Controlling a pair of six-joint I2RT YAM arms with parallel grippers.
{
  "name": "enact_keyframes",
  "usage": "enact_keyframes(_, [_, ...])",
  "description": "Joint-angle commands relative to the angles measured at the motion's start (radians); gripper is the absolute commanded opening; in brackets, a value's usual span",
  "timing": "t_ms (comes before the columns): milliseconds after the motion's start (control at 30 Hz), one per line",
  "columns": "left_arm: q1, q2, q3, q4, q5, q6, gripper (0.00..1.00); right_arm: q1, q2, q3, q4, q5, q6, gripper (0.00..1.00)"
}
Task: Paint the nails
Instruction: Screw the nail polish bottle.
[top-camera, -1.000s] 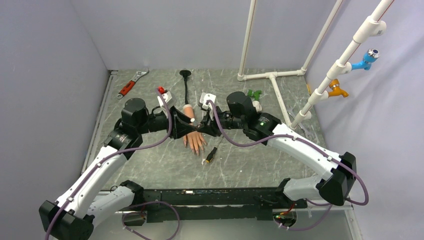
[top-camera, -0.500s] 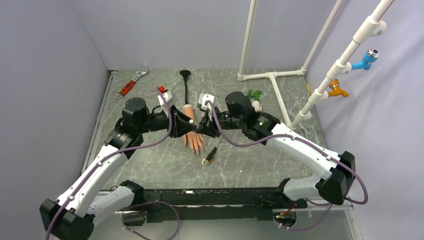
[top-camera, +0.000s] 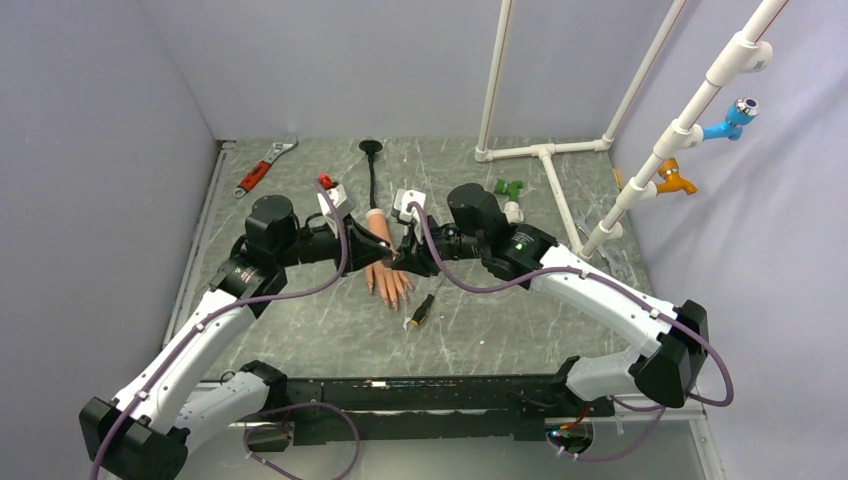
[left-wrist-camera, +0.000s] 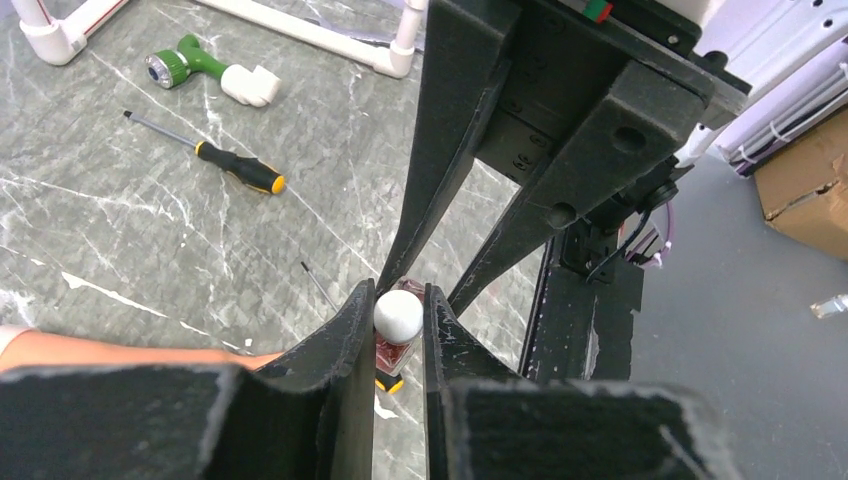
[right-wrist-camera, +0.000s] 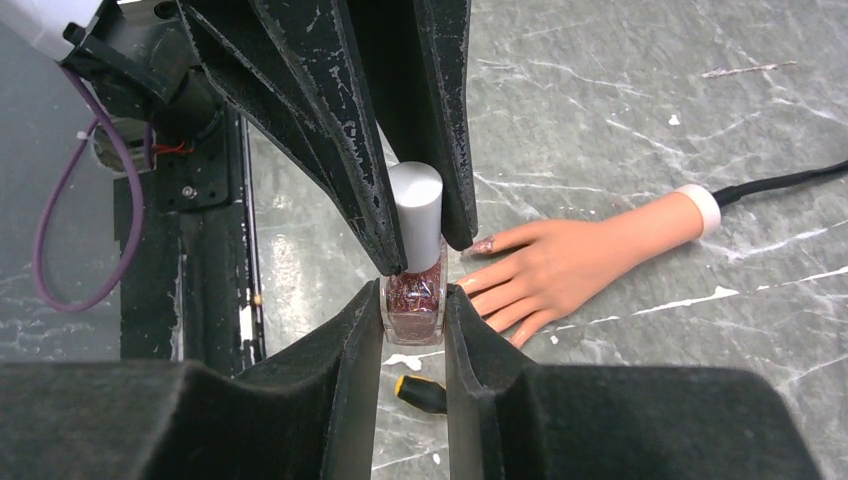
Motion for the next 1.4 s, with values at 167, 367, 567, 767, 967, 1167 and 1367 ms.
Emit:
enact_keyframes(167, [-0.021,-0.014,0.049,-0.079,0.17,0.194,0.0,0.003,-0.037,0.044,0.031,-0.097,-0.019,0.0])
enact_keyframes(367, [-0.023,0.001,0.075,-0.137,0.354,0.259,0.0,0.0,-0.056,0.051,-0.045,-0.265,-0.078,0.0])
enact_keyframes(567, [-0.03,-0.018,0.079,-0.166,0.432,0.312,0.0,-0.002,-0.037,0.083,-0.126,-0.393,-0.127,0.0])
enact_keyframes(767, [-0.041,-0.025,0.079,-0.188,0.423,0.335,0.0,-0.002,-0.027,0.097,-0.147,-0.425,-0.136,0.0])
enact_keyframes(967, [-0.041,-0.035,0.074,-0.154,0.369,0.284,0.61,-0.002,-0.026,0.094,-0.144,-0.405,-0.131,0.0])
enact_keyframes(1167, [-0.03,-0.059,0.066,-0.126,0.242,0.236,0.91,-0.001,-0.013,0.09,-0.141,-0.363,-0.119,0.0])
enact_keyframes(1367, [0.001,-0.084,0.057,-0.097,0.08,0.185,0.89,0.001,-0.017,0.099,-0.096,-0.172,-0.031,0.0])
